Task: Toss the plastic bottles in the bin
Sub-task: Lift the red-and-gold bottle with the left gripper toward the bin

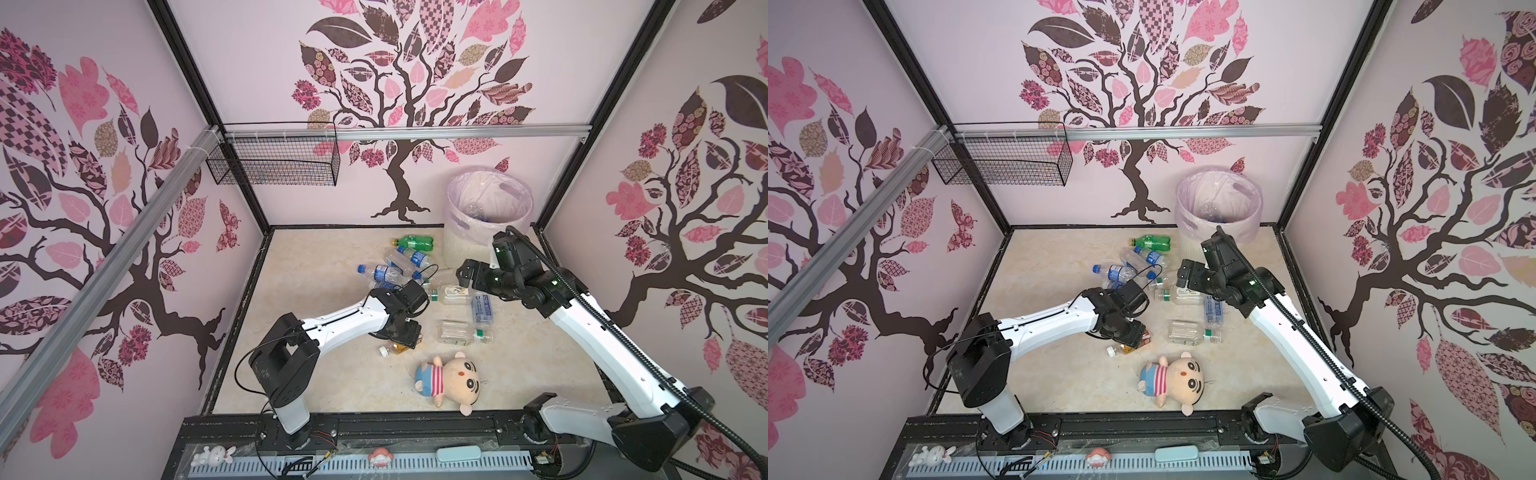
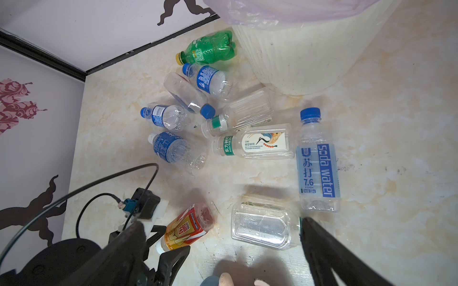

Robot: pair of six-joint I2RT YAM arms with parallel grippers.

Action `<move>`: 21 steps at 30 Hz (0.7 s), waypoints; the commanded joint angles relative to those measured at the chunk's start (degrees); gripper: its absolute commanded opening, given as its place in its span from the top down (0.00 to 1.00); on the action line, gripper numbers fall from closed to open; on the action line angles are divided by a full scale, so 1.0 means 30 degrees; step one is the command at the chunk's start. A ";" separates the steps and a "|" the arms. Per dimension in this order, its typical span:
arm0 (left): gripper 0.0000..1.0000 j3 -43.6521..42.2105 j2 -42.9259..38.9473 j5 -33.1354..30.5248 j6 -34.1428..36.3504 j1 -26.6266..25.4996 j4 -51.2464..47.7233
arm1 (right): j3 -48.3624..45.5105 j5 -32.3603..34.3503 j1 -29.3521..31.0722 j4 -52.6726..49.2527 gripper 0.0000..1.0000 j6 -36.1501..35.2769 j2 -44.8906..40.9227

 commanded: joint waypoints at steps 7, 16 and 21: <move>0.31 -0.0366 0.1036 -0.0799 0.1615 0.0114 0.0944 | -0.0010 -0.0309 -0.0843 -0.0676 0.00 -0.0152 -0.0027; 0.36 -0.1119 0.1985 0.0068 0.1470 0.0100 0.1827 | -0.0286 -0.1365 -0.1989 -0.0669 0.01 -0.0160 -0.0100; 0.34 -0.0986 0.2632 0.0585 0.1359 0.0080 0.1946 | -0.0480 -0.1496 -0.2110 -0.0566 0.00 -0.0328 -0.0101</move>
